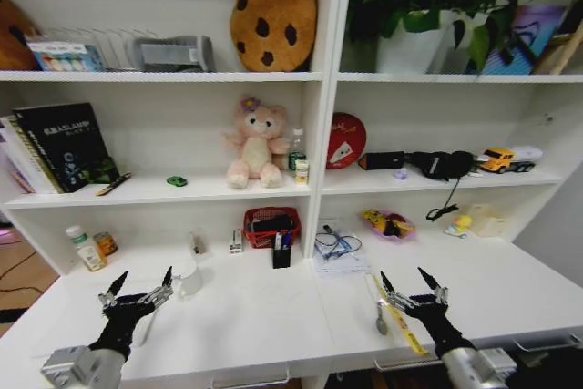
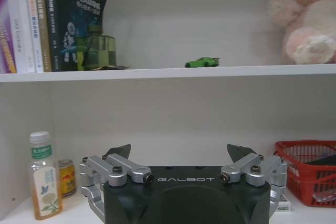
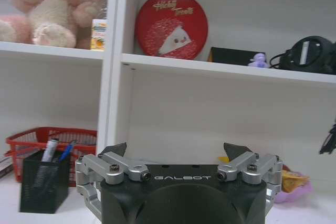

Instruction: Organize the objects on the table.

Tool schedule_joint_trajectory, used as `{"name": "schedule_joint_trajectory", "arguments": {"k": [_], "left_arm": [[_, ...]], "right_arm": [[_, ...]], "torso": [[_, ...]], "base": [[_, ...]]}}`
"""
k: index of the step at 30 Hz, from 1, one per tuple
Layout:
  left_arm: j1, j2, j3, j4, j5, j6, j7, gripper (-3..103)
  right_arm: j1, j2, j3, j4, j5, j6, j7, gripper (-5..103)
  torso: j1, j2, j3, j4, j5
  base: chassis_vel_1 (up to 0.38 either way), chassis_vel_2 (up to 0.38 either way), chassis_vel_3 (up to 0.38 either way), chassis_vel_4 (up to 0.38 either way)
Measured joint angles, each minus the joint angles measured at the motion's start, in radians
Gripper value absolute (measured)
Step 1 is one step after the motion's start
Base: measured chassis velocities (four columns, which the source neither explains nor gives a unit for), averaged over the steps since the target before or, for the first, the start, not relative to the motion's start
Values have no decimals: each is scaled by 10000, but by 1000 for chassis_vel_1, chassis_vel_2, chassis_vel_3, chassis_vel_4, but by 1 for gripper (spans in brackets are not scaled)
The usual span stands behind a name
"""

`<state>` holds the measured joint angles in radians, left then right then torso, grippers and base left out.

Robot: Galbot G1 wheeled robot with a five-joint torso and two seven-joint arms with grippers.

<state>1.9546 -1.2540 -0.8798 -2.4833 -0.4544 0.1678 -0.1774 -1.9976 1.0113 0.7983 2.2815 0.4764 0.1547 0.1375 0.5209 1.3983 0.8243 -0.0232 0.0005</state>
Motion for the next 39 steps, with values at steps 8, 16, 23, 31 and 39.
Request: {"name": "schedule_joint_trajectory", "arguments": {"k": [8, 16, 23, 31, 39], "left_arm": [[1, 0, -1, 3, 0, 0, -9, 100], [0, 0, -2, 2, 0, 0, -5, 100], [1, 0, -4, 2, 0, 0, -14, 100], [0, -2, -1, 2, 0, 0, -16, 100], [0, -1, 2, 2, 0, 0, -2, 100]], "right_arm": [[-3, 2, -2, 0, 3, 0, 0, 100], [-2, 1, -4, -4, 4, -1, 0, 100], [1, 0, -6, -2, 4, -2, 0, 100], [0, -2, -6, -5, 4, -2, -1, 100], [-1, -2, -2, -7, 5, -2, 1, 100]], "torso": [[-5, 3, -4, 1, -23], [-6, 4, -3, -2, -2], [0, 1, 0, 6, 0], [0, 0, 0, 3, -1], [0, 0, 0, -2, -4]], "base": [[352, 372, -362, -361], [347, 358, -363, -353], [312, 287, -288, -299], [70, 26, -47, -74], [-65, -44, 42, 28]]}}
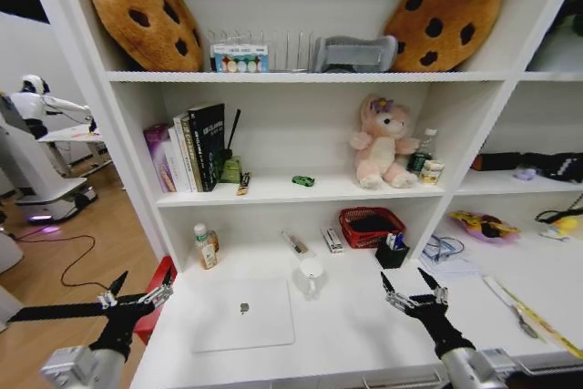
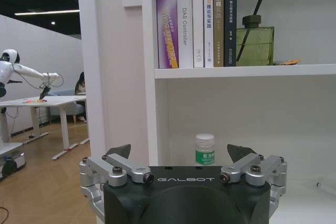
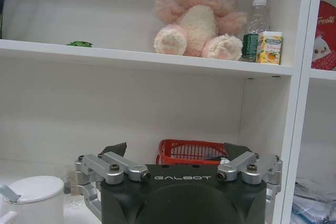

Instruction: Organize the objects on the table.

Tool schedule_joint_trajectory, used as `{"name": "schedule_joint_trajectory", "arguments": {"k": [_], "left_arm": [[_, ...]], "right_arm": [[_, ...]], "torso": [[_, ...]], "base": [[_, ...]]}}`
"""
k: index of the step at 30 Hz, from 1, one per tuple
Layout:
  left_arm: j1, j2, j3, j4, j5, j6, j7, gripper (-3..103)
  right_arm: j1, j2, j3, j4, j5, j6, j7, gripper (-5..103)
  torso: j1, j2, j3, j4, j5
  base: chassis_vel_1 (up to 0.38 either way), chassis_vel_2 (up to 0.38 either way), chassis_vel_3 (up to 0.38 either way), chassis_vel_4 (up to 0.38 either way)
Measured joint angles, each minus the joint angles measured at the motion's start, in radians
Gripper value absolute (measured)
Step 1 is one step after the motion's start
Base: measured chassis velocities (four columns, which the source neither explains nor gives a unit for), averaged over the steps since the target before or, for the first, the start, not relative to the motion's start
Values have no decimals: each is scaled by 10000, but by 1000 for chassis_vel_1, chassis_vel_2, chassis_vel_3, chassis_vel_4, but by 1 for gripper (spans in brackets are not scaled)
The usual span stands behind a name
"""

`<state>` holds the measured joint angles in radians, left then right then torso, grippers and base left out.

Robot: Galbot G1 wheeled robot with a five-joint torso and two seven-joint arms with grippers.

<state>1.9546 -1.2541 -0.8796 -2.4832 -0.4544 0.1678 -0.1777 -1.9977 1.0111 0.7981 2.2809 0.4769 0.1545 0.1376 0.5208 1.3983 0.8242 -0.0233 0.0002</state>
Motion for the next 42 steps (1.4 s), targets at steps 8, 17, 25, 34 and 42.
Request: {"name": "schedule_joint_trajectory", "arguments": {"k": [8, 17, 25, 34, 42], "left_arm": [[0, 0, -2, 0, 0, 0, -1, 100], [0, 1, -3, 0, 0, 0, 2, 100], [-1, 2, -5, 0, 0, 0, -2, 100], [0, 1, -3, 0, 0, 0, 9, 100], [1, 2, -4, -1, 0, 0, 4, 100]], "right_arm": [[1, 1, 0, 0, 0, 0, -1, 100], [1, 1, -1, 2, 0, 0, -1, 100], [0, 2, -4, 4, 0, 0, -1, 100], [0, 1, -1, 1, 0, 0, 1, 100], [-6, 3, -3, 2, 0, 0, 0, 100]], "torso": [[1, 0, 0, 2, -4], [-1, 1, -2, 0, 5], [-2, 2, -2, 0, 1], [-2, 1, -1, 0, 6], [-6, 4, -3, -4, 3]], "base": [[80, -38, -86, 55], [182, -191, -193, 201], [296, -294, -299, 289], [367, -358, -365, 360], [358, -350, -369, 357]]}}
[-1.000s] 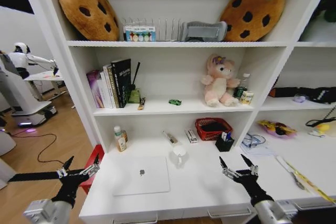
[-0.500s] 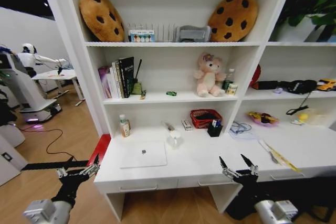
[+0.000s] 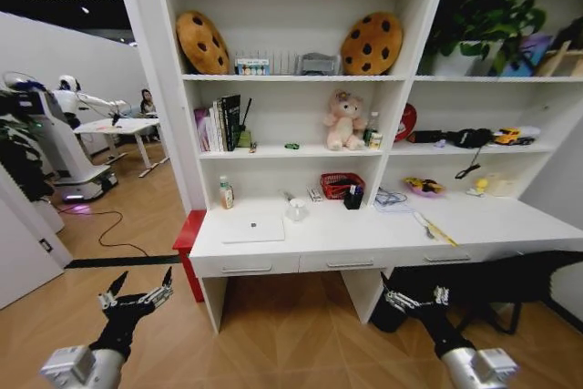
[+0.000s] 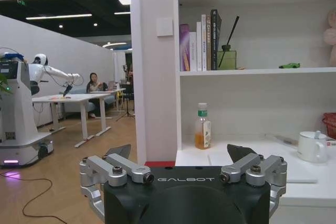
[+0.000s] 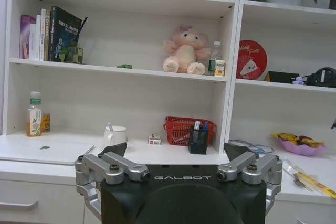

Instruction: Organize the objects on the table.

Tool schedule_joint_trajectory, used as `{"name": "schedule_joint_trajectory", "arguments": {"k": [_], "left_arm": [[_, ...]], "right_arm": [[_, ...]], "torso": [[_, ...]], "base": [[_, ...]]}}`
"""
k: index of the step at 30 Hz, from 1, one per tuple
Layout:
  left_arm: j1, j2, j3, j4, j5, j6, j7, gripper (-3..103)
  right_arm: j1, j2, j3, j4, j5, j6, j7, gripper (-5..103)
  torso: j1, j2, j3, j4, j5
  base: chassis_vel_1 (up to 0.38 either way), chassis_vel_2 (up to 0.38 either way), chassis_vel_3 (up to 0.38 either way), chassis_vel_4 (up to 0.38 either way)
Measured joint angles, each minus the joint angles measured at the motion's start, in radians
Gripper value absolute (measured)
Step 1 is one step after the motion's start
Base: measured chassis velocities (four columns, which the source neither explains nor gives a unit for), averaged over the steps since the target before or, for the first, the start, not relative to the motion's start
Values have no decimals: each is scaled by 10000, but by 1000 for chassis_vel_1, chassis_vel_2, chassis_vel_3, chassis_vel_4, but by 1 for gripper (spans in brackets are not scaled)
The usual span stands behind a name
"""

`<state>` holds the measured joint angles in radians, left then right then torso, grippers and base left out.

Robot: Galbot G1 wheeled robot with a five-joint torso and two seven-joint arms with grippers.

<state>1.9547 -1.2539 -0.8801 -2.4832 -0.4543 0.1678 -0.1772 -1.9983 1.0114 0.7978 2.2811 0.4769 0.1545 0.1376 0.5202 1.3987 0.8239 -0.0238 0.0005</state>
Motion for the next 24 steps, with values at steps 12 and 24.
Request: {"name": "schedule_joint_trajectory", "arguments": {"k": [12, 24], "left_arm": [[-2, -2, 3, 0, 0, 0, 2, 100], [-1, -2, 2, 0, 0, 0, -3, 100]], "right_arm": [[3, -2, 1, -1, 0, 0, 1, 100], [9, -3, 1, 0, 0, 0, 0, 100]], "torso": [[6, -4, 2, 3, -6], [8, -6, 3, 5, -5]], "base": [[118, -114, -133, 143], [-20, 30, 51, -24]]}}
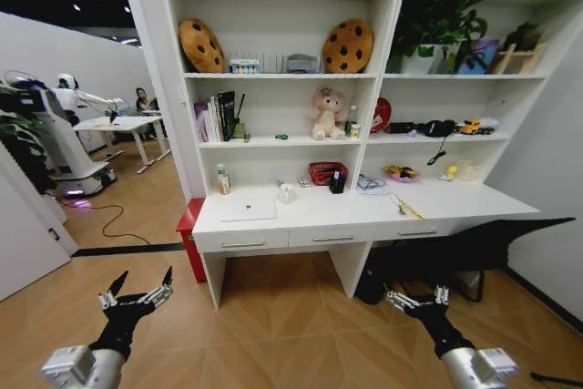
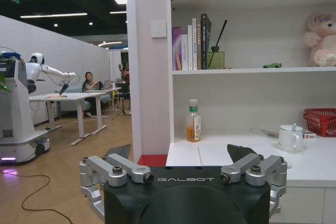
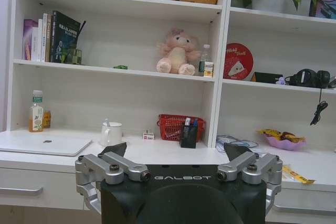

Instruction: Organize the objects on the table.

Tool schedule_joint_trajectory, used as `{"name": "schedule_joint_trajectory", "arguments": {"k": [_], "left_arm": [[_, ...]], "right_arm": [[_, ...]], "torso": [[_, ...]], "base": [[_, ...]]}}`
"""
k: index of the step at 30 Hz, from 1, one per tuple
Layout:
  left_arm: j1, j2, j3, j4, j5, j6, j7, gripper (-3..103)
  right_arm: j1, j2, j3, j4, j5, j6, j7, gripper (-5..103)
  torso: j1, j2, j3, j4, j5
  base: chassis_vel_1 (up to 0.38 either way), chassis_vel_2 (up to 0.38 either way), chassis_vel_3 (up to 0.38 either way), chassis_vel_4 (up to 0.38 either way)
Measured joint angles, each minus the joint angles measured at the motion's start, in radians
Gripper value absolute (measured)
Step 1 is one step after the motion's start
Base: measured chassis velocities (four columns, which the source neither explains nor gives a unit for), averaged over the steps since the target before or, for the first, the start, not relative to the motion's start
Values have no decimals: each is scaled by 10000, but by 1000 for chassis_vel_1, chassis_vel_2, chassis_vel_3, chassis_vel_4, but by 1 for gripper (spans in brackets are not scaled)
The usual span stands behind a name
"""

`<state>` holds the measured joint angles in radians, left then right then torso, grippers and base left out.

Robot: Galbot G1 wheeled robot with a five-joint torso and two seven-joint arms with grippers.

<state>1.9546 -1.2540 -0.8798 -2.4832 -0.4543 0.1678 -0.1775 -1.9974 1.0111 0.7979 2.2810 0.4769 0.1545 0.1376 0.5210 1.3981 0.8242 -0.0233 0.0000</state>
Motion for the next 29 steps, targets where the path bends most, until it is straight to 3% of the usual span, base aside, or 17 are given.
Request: {"name": "schedule_joint_trajectory", "arguments": {"k": [29], "left_arm": [[1, 0, 0, 0, 0, 0, -5, 100]], "right_arm": [[-1, 0, 0, 0, 0, 0, 0, 100]], "torso": [[-3, 3, -1, 5, 1]], "base": [[8, 9, 10, 10]]}}
